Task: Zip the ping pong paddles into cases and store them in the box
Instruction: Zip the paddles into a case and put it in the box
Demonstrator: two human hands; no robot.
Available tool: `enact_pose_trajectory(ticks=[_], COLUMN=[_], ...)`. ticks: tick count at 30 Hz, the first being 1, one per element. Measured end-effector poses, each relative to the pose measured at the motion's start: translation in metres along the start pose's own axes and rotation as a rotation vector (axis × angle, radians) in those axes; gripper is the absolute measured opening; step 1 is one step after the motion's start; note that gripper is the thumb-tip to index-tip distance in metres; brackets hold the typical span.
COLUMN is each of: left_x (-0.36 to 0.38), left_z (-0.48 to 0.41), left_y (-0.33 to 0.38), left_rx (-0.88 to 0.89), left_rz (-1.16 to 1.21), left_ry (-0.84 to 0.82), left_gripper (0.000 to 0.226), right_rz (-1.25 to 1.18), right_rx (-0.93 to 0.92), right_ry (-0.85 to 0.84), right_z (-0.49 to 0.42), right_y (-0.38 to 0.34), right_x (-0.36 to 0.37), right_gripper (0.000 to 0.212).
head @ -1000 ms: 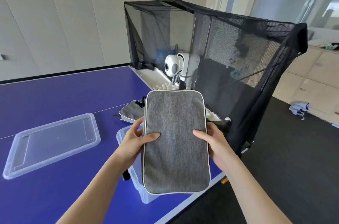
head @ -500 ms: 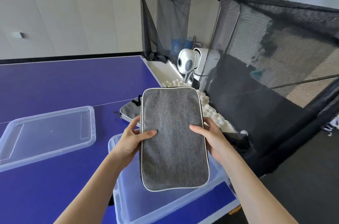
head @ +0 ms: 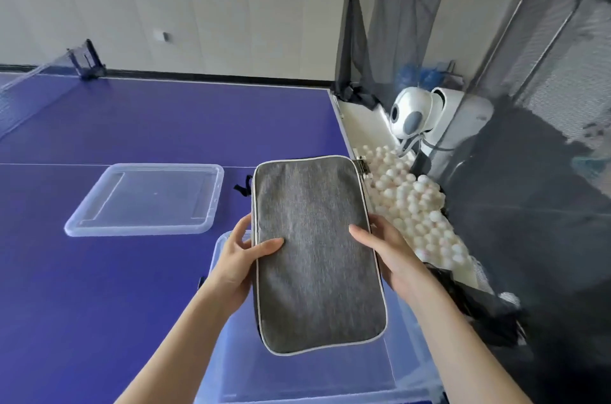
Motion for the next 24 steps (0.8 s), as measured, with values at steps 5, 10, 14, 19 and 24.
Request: enact_pose_trajectory(ticks=[5,10,14,19,24], left_x=[0.021,0.045,0.064,0.071,0.052], left_z=[0.019,0.024,0.025,0.029,0.039], left_y=[-0.011,-0.021,-0.028,-0.036,-0.031], left_rx=[0.083,0.176,0.209,0.207,0.174], left_rz=[0.143,0.283,0.313,0.251,0.163], left_ry=[0.193,0.403,0.453,0.422,0.316], left_gripper=[0.064,0.044,0.048,0.06,0.061], right_rz=[-0.166,-0.428,-0.572,-0.57,-0.514], right_rx=[0.081,0.153,0.105,0.068,0.084], right_ry=[-0.161,-0.127,-0.033,0.088,0.079], right_z=[0.01,0.041,0.051,0.048,0.04], right_y=[0.007,0.036,0.048,0.049,0.036], right_x=[-0.029,-0.015,0.008,0.001,-0.02], right_gripper=[0.09,0.096,0.052,0.06,0.053])
Point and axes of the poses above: each hand's wrist, its own z-axis away from the middle knuckle, its own x-axis out of the palm, y = z × x, the point moved 1 cm from there along -z, towards the middle knuckle, and after that the axes turned 3 degrees about -z, right-handed, at the moved point
